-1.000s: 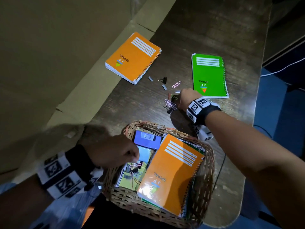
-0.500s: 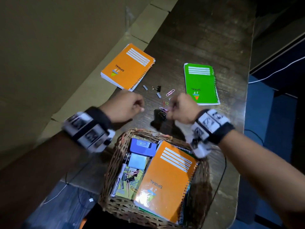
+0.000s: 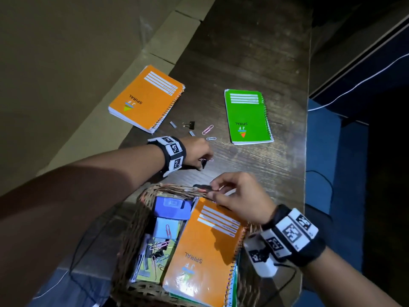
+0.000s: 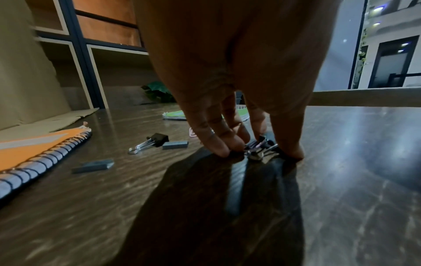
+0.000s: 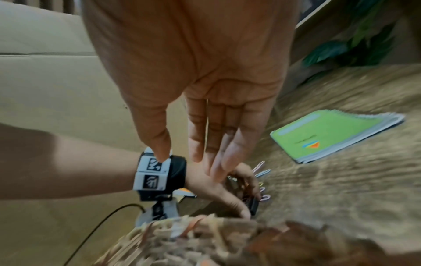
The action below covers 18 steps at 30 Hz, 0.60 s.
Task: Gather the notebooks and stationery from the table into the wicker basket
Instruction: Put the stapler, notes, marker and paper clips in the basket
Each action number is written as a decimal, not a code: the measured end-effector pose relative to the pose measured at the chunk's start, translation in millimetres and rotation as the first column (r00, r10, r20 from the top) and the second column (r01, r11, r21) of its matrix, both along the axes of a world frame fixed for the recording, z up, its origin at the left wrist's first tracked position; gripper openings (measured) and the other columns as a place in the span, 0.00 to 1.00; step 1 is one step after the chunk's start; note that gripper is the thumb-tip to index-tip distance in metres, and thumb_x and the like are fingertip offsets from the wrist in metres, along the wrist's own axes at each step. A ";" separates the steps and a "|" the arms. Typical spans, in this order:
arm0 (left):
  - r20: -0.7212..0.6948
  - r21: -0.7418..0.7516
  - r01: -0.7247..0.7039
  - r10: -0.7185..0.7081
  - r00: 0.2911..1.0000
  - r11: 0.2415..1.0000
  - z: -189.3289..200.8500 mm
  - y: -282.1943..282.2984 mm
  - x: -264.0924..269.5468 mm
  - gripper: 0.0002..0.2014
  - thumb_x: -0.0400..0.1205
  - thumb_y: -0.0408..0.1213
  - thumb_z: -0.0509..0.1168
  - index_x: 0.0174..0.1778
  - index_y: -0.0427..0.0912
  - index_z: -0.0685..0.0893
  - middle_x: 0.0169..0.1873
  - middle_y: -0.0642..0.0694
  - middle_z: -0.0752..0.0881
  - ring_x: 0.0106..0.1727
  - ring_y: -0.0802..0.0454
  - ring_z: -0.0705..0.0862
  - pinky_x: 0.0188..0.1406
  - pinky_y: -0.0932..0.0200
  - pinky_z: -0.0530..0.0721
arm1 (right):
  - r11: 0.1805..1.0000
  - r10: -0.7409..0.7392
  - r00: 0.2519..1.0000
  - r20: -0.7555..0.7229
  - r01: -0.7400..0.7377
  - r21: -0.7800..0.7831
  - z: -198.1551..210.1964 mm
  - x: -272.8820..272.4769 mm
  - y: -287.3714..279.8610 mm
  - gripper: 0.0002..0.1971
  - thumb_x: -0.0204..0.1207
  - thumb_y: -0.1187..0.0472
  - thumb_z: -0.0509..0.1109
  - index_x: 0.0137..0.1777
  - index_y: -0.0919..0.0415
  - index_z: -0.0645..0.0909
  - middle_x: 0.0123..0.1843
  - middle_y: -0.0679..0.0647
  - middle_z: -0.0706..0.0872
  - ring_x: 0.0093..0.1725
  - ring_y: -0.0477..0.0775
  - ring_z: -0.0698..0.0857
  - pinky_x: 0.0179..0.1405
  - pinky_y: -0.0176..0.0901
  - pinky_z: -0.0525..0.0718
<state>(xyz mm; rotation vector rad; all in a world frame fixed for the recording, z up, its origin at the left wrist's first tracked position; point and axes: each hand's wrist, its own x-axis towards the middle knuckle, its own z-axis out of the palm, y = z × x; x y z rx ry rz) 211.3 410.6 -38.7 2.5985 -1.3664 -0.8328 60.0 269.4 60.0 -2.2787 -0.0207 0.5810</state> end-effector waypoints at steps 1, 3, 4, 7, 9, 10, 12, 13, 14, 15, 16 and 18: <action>0.016 -0.001 0.003 -0.003 1.000 1.000 -0.8 -1.8 0.2 0.18 0.71 0.47 0.75 0.53 0.43 0.85 0.51 0.41 0.86 0.54 0.41 0.84 0.45 0.51 0.82 | 1.000 -0.027 1.000 0.005 0.027 -0.014 0.2 3.6 -8.8 0.08 0.67 0.55 0.77 0.41 0.59 0.85 0.38 0.50 0.91 0.36 0.45 0.89 0.42 0.48 0.88; 0.038 -0.006 0.010 -0.009 0.999 1.000 -1.0 -4.3 0.8 0.16 0.73 0.47 0.73 0.52 0.43 0.84 0.52 0.42 0.86 0.55 0.42 0.84 0.45 0.51 0.81 | 0.997 -0.067 0.997 0.022 0.068 -0.022 -0.4 9.1 -22.5 0.08 0.67 0.54 0.77 0.41 0.58 0.85 0.38 0.49 0.91 0.36 0.45 0.88 0.42 0.49 0.89; 0.044 -0.014 0.009 -0.009 0.999 1.000 -0.1 -4.1 0.4 0.16 0.74 0.47 0.73 0.53 0.43 0.85 0.52 0.43 0.85 0.55 0.42 0.84 0.45 0.50 0.82 | 0.996 -0.085 0.996 0.029 0.086 -0.022 -0.9 11.6 -27.3 0.08 0.67 0.55 0.77 0.41 0.57 0.86 0.38 0.50 0.91 0.35 0.45 0.88 0.41 0.47 0.89; 0.033 -0.087 -0.069 0.072 0.997 0.994 6.5 4.5 -2.5 0.15 0.74 0.46 0.72 0.55 0.44 0.86 0.53 0.43 0.85 0.55 0.43 0.84 0.47 0.50 0.82 | 0.989 -0.146 0.989 0.024 0.146 -0.012 -7.3 23.7 -38.3 0.06 0.68 0.59 0.78 0.43 0.59 0.86 0.35 0.52 0.89 0.30 0.44 0.84 0.36 0.36 0.85; -0.008 -0.180 -0.196 0.198 0.980 0.964 15.3 15.4 -5.9 0.14 0.74 0.43 0.72 0.54 0.44 0.86 0.54 0.43 0.86 0.55 0.43 0.84 0.50 0.52 0.82 | 0.985 -0.164 0.986 0.035 0.166 -0.053 -15.9 38.4 -41.5 0.07 0.68 0.61 0.78 0.44 0.60 0.87 0.34 0.52 0.87 0.29 0.44 0.82 0.38 0.34 0.81; -0.038 -0.223 -0.266 0.265 0.964 0.938 20.9 22.0 -8.6 0.14 0.74 0.41 0.72 0.54 0.44 0.87 0.55 0.43 0.86 0.56 0.44 0.84 0.53 0.54 0.81 | 0.983 -0.143 0.989 0.044 0.147 -0.107 -21.8 47.5 -41.4 0.07 0.68 0.61 0.78 0.45 0.60 0.87 0.35 0.52 0.88 0.31 0.45 0.82 0.40 0.34 0.79; -0.075 -0.255 -0.361 0.354 0.932 0.897 35.4 36.2 -16.3 0.14 0.74 0.40 0.73 0.56 0.44 0.87 0.54 0.44 0.87 0.56 0.46 0.84 0.54 0.57 0.80 | 0.972 -0.040 0.999 0.029 0.046 -0.229 -35.4 67.1 -36.7 0.08 0.67 0.62 0.78 0.47 0.59 0.86 0.39 0.53 0.89 0.36 0.48 0.82 0.42 0.35 0.77; -0.079 -0.249 -0.390 0.383 0.920 0.886 43.7 43.9 -21.6 0.15 0.75 0.41 0.73 0.56 0.44 0.87 0.53 0.45 0.87 0.55 0.47 0.84 0.55 0.56 0.81 | 0.961 0.023 1.000 0.003 -0.021 -0.275 -43.7 77.4 -32.1 0.09 0.67 0.62 0.77 0.47 0.58 0.86 0.40 0.53 0.90 0.38 0.48 0.83 0.44 0.36 0.79; -0.082 -0.237 -0.415 0.407 0.910 0.878 52.0 51.7 -28.1 0.15 0.75 0.42 0.73 0.57 0.45 0.87 0.53 0.46 0.87 0.54 0.48 0.84 0.56 0.54 0.82 | 0.948 0.080 0.996 -0.026 -0.084 -0.307 -52.1 86.5 -26.4 0.09 0.66 0.62 0.77 0.47 0.56 0.86 0.41 0.52 0.90 0.39 0.49 0.85 0.47 0.39 0.83; -0.086 -0.235 -0.433 0.425 0.901 0.870 60.6 59.2 -35.8 0.15 0.75 0.43 0.73 0.57 0.45 0.87 0.52 0.47 0.87 0.53 0.49 0.84 0.55 0.52 0.82 | 0.931 0.128 0.990 -0.053 -0.138 -0.337 -59.7 94.5 -20.2 0.08 0.65 0.62 0.77 0.45 0.55 0.86 0.41 0.52 0.90 0.41 0.51 0.87 0.48 0.41 0.85; -0.092 -0.244 -0.446 0.438 0.895 0.861 67.9 66.5 -45.1 0.15 0.75 0.44 0.73 0.56 0.45 0.87 0.50 0.47 0.86 0.52 0.50 0.84 0.54 0.52 0.83 | 0.908 0.168 0.983 -0.069 -0.182 -0.378 -65.9 100.6 -14.2 0.07 0.65 0.61 0.77 0.43 0.54 0.86 0.41 0.53 0.90 0.43 0.54 0.88 0.49 0.42 0.85; -0.114 -0.283 -0.466 0.453 0.884 0.839 79.0 79.3 -68.6 0.14 0.74 0.45 0.74 0.53 0.45 0.87 0.46 0.49 0.86 0.48 0.53 0.83 0.50 0.55 0.82 | 0.848 0.235 0.970 -0.070 -0.239 -0.472 -74.1 109.7 -3.8 0.06 0.65 0.59 0.76 0.42 0.54 0.86 0.45 0.57 0.90 0.47 0.59 0.88 0.48 0.43 0.83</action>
